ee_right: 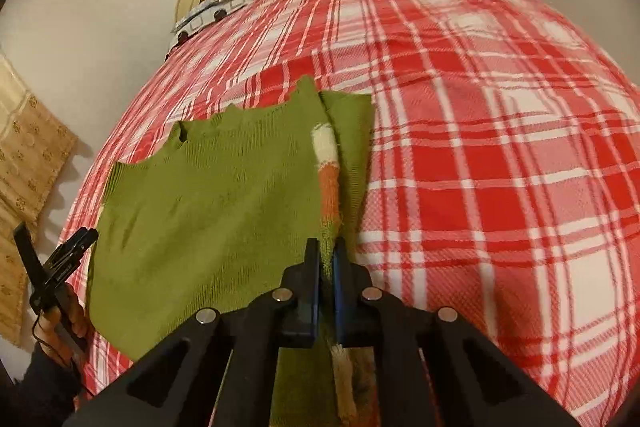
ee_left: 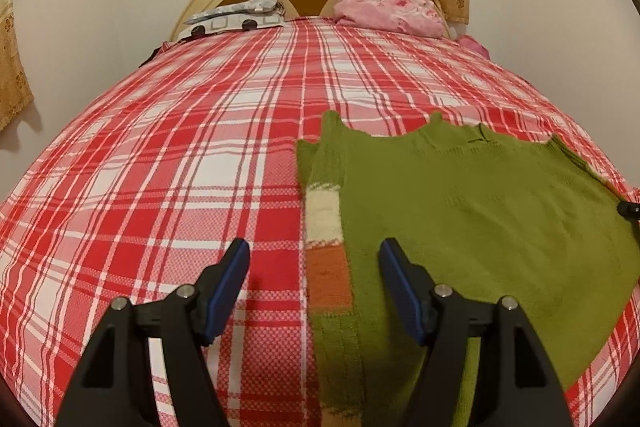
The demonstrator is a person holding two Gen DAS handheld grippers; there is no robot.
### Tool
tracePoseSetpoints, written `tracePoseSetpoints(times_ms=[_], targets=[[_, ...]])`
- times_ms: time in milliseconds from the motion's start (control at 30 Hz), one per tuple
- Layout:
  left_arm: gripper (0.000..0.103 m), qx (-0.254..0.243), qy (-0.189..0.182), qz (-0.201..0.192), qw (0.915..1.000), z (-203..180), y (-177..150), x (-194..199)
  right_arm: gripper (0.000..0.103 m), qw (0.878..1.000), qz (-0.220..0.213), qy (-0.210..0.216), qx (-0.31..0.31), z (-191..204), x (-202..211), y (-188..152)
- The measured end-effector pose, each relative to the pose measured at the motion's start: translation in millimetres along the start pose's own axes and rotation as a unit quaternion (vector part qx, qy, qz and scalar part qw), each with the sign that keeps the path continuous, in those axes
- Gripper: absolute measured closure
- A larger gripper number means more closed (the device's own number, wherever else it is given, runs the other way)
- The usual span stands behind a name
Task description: Fold small clothes
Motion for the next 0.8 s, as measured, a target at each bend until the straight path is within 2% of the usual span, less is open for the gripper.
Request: tracePoseSetpoints(times_ms=[100, 133, 267, 400, 433, 467, 500, 633, 700, 733, 767, 800], targets=[[0.033, 0.000, -0.007, 0.000, 1.0000, -1.3, -0.5, 0.2, 0.100, 0.999, -0.027, -0.010, -0.012, -11.8, 20.5, -6.3], [0.029, -0.003, -0.006, 0.000, 1.0000, -2.2, -1.2, -0.6, 0.100, 0.999, -0.030, -0.011, -0.017, -15.2, 24.4, -10.8], [0.028, -0.003, -0.007, 0.008, 0.9999, -3.5, -3.0, -4.4, 0.099, 0.999, -0.013, -0.032, -0.023, -29.2, 15.3, -25.9], [0.027, -0.001, -0.012, 0.008, 0.9999, -3.4, -4.6, -2.7, 0.097, 0.999, -0.024, -0.030, -0.008, -19.1, 13.0, -12.8], [0.026, 0.001, -0.015, 0.009, 0.9999, -3.4, -5.4, -2.9, 0.085, 0.999, -0.028, -0.034, -0.005, -16.9, 14.4, -7.5], [0.025, 0.003, -0.018, 0.010, 0.9998, -3.4, -5.7, -3.4, 0.056, 0.998, -0.034, -0.045, 0.000, -15.8, 17.3, -0.4], [0.025, 0.005, -0.021, 0.011, 0.9997, -3.7, -5.5, -4.2, 0.045, 0.998, -0.040, -0.052, 0.007, -13.1, 19.3, 7.6], [0.025, 0.030, -0.027, 0.016, 0.9991, 3.0, -7.0, -6.8, 0.043, 0.996, -0.056, -0.063, 0.043, 2.3, 17.0, 42.9], [0.024, 0.044, -0.017, 0.022, 0.9987, 9.4, -9.0, -9.8, 0.043, 0.995, -0.040, -0.068, 0.061, 11.9, 0.8, 58.5], [0.021, 0.052, -0.016, 0.024, 0.9982, 11.9, -9.8, -10.8, 0.046, 0.995, -0.027, -0.071, 0.066, 14.7, -9.8, 64.0], [0.019, 0.055, -0.015, 0.025, 0.9981, 13.4, -10.3, -11.2, 0.053, 0.995, -0.013, -0.071, 0.069, 16.4, -22.7, 67.9], [0.017, 0.057, -0.011, 0.024, 0.9980, 14.8, -10.8, -11.4, 0.054, 0.994, -0.001, -0.080, 0.074, 16.5, -35.7, 70.3]])
Point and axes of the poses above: each gripper's, at about its wrist camera, not at the fingertips, and x roughly against the way its jaws point, z to its left, y to its top, the point moved 8 cm from there along -x, roughly the way its jaws point, and after that the axes turned 1 degree about y, right-handed, at the moved point
